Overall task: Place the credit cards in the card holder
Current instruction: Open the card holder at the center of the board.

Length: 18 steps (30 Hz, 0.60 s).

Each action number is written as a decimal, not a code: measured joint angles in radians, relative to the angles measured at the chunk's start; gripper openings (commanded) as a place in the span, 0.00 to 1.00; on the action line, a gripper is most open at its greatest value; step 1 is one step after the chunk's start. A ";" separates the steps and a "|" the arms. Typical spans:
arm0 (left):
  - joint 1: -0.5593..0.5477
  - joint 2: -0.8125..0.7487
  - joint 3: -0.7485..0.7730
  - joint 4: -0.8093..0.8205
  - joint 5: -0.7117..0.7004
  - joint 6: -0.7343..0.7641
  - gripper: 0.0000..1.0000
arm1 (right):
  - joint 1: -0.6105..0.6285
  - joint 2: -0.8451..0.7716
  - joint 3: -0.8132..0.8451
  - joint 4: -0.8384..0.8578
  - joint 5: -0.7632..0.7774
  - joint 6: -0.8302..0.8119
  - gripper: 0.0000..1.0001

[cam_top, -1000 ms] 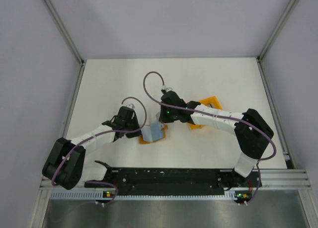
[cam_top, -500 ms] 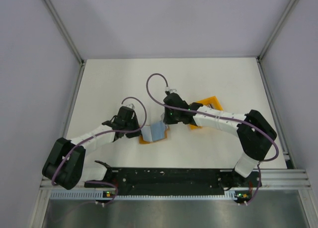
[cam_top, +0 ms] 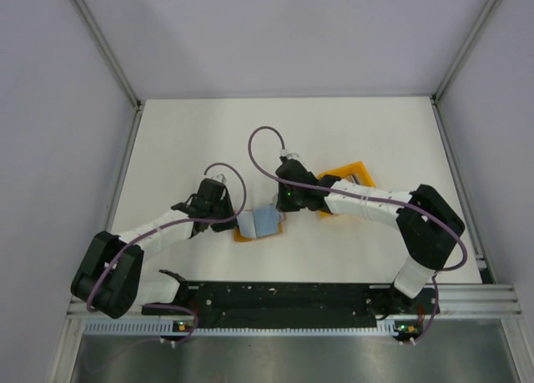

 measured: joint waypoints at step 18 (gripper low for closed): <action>0.000 0.000 -0.001 0.006 0.007 0.000 0.00 | 0.000 0.013 -0.039 0.050 -0.068 0.072 0.00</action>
